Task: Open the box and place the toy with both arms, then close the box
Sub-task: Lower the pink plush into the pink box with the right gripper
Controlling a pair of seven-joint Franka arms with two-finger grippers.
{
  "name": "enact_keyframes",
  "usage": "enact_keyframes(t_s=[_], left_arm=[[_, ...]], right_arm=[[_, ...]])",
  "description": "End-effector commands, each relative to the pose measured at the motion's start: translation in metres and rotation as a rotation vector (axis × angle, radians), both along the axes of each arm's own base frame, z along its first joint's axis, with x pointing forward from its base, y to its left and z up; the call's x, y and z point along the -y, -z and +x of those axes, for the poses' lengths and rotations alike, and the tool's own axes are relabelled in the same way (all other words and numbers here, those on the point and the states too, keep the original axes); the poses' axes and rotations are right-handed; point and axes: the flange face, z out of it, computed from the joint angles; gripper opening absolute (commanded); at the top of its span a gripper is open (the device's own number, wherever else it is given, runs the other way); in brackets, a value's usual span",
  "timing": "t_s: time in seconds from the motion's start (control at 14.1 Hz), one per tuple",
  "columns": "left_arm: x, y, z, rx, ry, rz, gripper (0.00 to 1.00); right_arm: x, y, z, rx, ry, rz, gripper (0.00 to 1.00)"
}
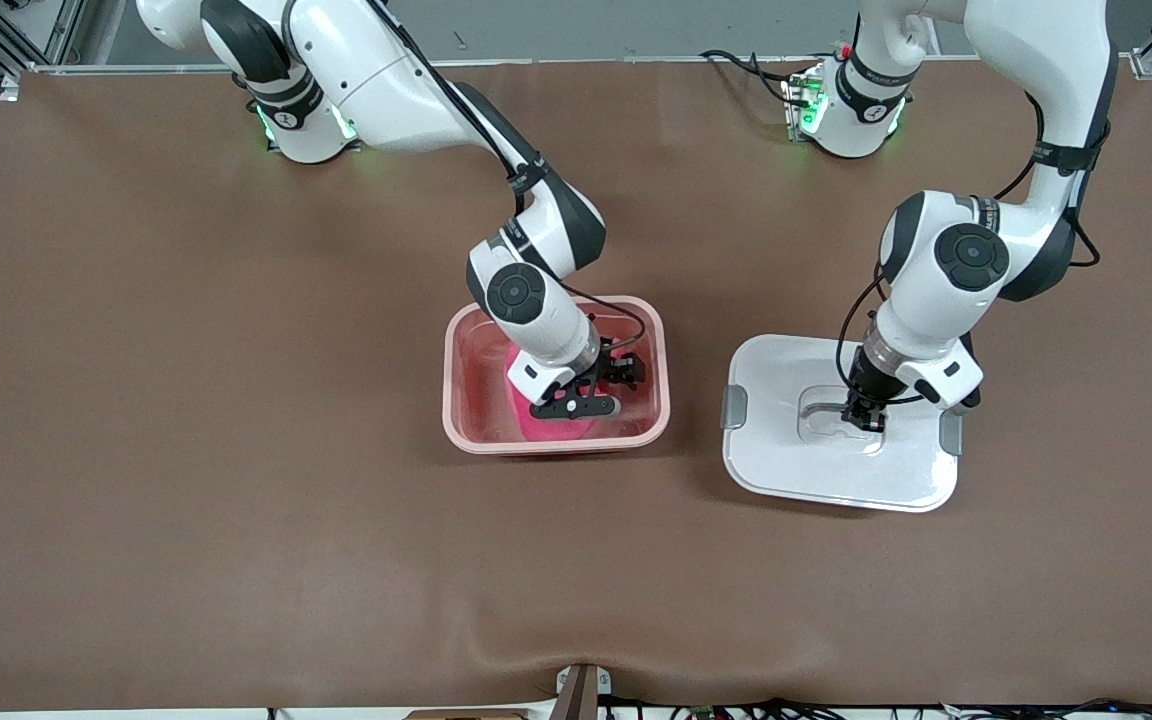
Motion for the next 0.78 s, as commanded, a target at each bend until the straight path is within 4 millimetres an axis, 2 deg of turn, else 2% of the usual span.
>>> enact_keyframes(t_s=[0.0, 0.14, 0.35, 0.57, 0.71], left_arm=[[-0.002, -0.007, 0.003, 0.018, 0.026, 0.012, 0.00], [-0.003, -0.005, 0.002, 0.012, 0.026, 0.013, 0.00], [-0.002, -0.006, 0.003, 0.016, 0.028, 0.012, 0.00], [-0.002, -0.006, 0.003, 0.016, 0.028, 0.012, 0.00], [-0.002, -0.006, 0.003, 0.016, 0.028, 0.012, 0.00]], right_arm=[[0.008, 0.017, 0.000, 0.023, -0.036, -0.071, 1.00], [0.009, -0.006, 0.008, 0.061, -0.045, -0.065, 1.00], [0.000, -0.046, 0.021, 0.110, -0.038, -0.012, 1.00], [0.001, -0.096, 0.026, 0.158, -0.035, 0.035, 1.00], [0.002, -0.117, 0.026, 0.165, -0.032, 0.053, 1.00]])
